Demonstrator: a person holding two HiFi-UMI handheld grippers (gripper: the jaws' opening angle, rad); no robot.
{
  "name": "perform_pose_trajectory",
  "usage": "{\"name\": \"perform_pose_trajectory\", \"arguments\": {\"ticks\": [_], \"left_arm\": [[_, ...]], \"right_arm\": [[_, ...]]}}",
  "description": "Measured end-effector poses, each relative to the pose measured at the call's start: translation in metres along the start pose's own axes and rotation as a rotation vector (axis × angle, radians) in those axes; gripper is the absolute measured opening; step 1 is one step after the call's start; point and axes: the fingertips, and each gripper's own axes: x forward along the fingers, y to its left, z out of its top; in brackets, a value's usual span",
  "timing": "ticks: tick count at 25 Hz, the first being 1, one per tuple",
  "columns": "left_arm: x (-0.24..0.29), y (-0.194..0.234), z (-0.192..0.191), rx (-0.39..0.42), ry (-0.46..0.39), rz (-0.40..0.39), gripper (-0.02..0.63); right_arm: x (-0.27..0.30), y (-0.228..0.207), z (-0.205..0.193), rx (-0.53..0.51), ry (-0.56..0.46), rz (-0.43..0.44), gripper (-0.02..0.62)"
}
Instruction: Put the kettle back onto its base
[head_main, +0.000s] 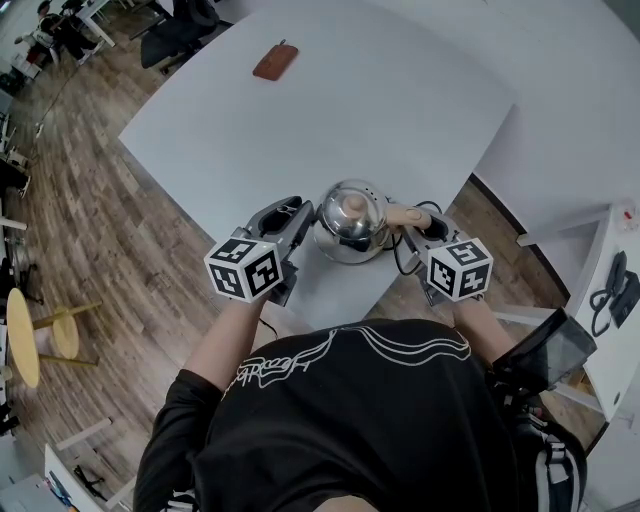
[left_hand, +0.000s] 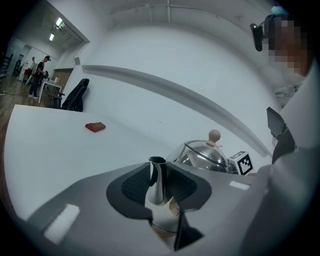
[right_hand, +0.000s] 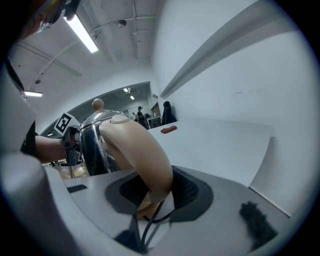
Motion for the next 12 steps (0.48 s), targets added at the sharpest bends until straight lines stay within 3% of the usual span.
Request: {"name": "perform_pose_trajectory", "arguments": {"ticks": [12], "left_arm": [[0.0023,0.0021,-0.0044,-0.021,0.018,-0.011,0.098]], "right_arm": [[0.0005,-0.0012,-0.0024,0.001,0.001,-0.014,0.123]]}}
